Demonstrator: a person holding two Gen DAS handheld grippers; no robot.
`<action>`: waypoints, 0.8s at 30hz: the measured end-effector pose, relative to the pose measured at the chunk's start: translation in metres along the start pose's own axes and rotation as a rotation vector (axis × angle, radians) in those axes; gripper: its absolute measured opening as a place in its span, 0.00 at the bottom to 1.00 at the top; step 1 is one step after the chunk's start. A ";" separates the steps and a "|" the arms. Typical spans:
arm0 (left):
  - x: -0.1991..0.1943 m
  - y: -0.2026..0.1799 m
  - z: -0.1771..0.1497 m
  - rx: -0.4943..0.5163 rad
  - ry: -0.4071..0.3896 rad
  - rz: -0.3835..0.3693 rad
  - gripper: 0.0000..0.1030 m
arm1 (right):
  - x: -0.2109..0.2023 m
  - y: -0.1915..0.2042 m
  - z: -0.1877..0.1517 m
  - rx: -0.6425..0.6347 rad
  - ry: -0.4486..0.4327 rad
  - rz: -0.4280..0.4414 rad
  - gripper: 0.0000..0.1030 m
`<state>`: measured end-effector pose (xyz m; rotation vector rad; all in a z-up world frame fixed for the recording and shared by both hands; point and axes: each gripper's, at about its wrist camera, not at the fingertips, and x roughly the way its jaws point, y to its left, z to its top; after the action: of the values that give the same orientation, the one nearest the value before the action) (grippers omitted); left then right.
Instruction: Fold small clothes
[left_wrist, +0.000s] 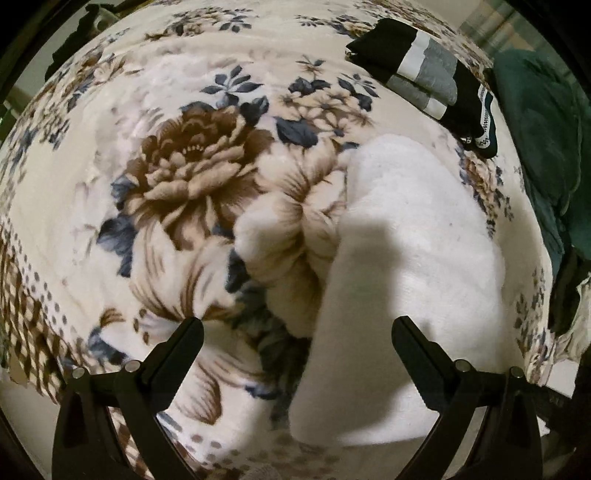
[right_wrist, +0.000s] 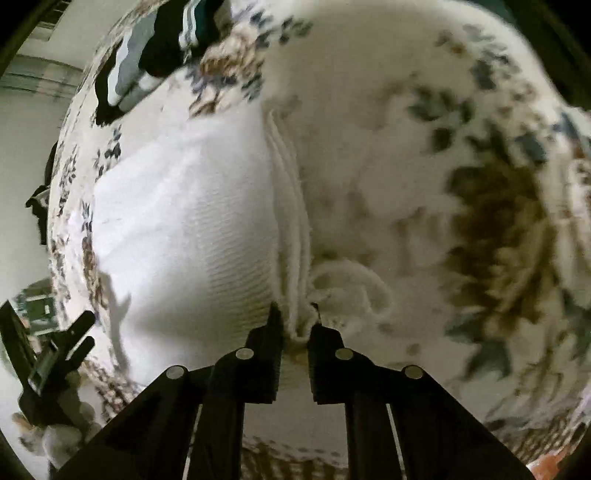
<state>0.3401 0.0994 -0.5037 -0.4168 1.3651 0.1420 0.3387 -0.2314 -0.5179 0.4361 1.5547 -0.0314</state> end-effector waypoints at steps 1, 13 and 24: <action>0.002 -0.002 0.000 0.002 0.008 -0.003 1.00 | -0.002 -0.008 -0.003 0.018 -0.010 -0.027 0.11; 0.013 -0.023 0.011 0.054 0.039 -0.112 1.00 | 0.025 -0.048 0.026 0.062 0.126 0.182 0.62; 0.076 -0.029 0.025 0.072 0.183 -0.364 1.00 | 0.111 -0.046 0.091 0.046 0.243 0.593 0.88</action>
<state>0.3892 0.0710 -0.5677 -0.6214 1.4446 -0.2504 0.4153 -0.2725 -0.6408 0.9496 1.6073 0.4594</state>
